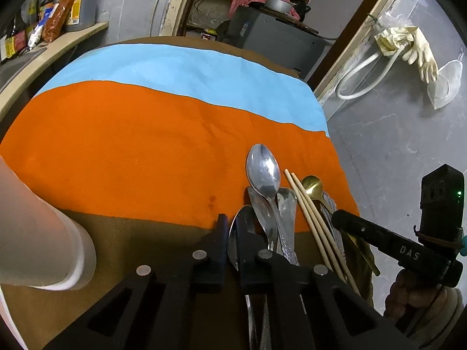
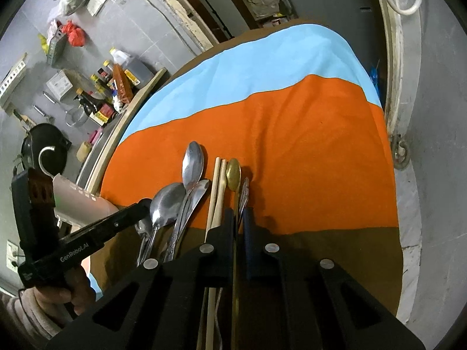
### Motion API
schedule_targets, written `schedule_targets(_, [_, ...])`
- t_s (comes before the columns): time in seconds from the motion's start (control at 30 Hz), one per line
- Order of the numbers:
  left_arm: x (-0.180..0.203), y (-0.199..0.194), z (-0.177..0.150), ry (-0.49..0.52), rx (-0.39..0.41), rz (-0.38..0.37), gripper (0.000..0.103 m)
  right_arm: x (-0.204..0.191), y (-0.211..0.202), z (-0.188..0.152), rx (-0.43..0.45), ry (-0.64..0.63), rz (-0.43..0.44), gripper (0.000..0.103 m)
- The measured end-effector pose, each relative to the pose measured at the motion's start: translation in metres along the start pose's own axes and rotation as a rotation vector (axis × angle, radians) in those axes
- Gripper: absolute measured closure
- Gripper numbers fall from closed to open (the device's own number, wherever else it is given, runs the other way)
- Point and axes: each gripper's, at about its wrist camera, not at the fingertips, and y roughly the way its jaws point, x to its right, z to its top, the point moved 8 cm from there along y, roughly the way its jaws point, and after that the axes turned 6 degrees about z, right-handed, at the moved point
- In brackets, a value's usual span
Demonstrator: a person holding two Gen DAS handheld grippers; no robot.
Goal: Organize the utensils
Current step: 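Lower the right gripper over the utensil pile toward the gold spoon, then grasp the gold spoon handle with the right gripper and lift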
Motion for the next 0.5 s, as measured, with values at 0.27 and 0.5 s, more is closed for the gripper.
schedule_targets(0.27, [0.002,-0.014,0.000,0.007,0.023,0.021,0.099,-0.002,-0.014,0.005,0.031,0.010,0.011,0.101])
schedule_targets(0.5, [-0.002,-0.022,-0.006,0.007,0.023,0.029,0.099,0.004,-0.011,0.004,0.043,0.055,0.010,0.101])
